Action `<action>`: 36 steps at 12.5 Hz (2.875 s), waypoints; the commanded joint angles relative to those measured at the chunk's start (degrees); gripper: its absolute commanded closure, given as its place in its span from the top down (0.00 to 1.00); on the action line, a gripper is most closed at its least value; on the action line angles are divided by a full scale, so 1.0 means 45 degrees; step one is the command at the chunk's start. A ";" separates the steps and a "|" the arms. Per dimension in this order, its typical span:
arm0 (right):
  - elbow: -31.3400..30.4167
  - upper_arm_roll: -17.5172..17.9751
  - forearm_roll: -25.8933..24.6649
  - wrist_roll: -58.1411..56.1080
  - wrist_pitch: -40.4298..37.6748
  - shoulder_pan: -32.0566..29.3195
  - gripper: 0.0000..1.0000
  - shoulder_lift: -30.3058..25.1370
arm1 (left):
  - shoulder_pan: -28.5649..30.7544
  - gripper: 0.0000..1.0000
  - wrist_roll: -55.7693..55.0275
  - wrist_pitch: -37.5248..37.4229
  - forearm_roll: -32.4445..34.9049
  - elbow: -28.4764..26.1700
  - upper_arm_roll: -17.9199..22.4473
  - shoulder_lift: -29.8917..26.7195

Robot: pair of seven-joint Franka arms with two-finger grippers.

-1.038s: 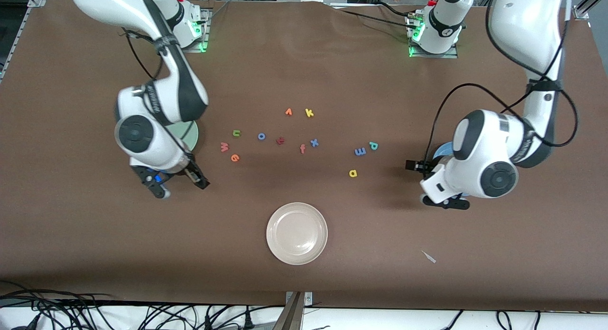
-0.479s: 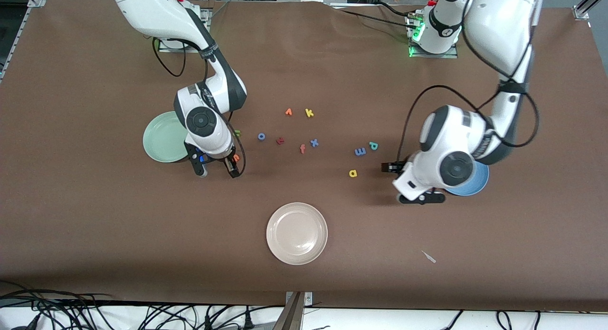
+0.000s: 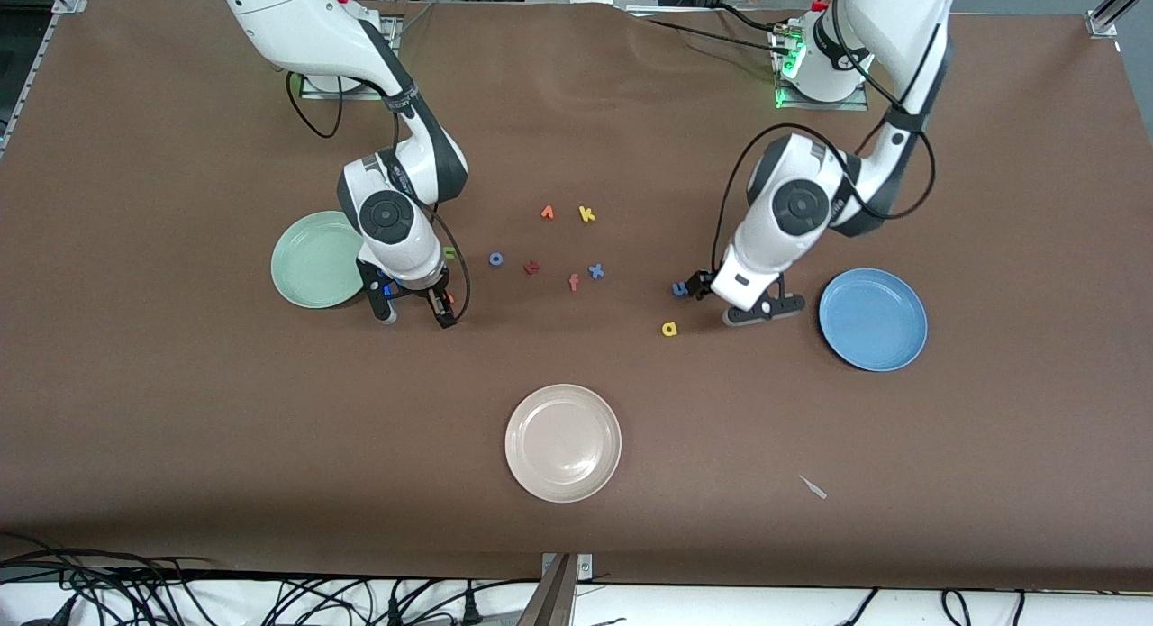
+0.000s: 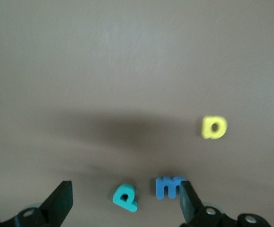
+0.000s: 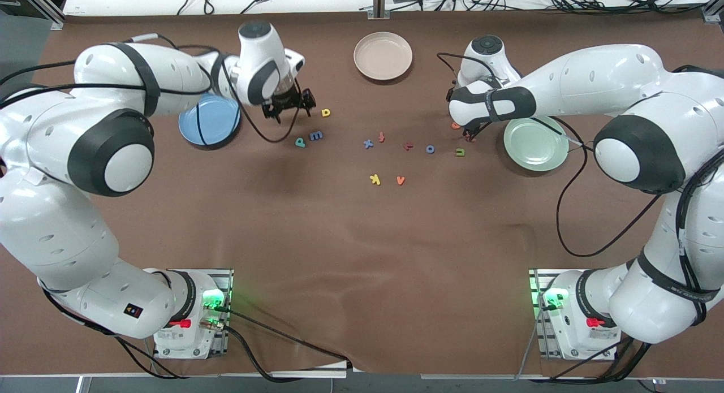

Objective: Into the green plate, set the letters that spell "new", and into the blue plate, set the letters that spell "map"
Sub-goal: 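Grasp the orange e with the right gripper while the left gripper grasps the teal p, then place the e on the green plate while the left gripper places p on blue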

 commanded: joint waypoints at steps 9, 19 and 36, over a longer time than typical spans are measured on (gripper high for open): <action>-0.0211 -0.0082 0.0019 0.0185 0.0428 0.0186 0.25 -0.0002 | -0.0686 0.83 -0.2683 0.0658 -0.0105 -0.0815 0.0076 0.0550; -0.0985 -0.2520 -0.0001 -0.5687 -0.3500 0.0128 0.10 -0.3201 | -0.0844 0.16 -0.2781 0.0638 0.0501 -0.0718 0.0135 0.0960; -0.5875 -0.2622 -0.0098 -1.4028 0.0252 0.0128 1.00 -0.5939 | 0.4913 0.00 1.0456 -0.7258 0.3488 0.3950 0.0330 0.1348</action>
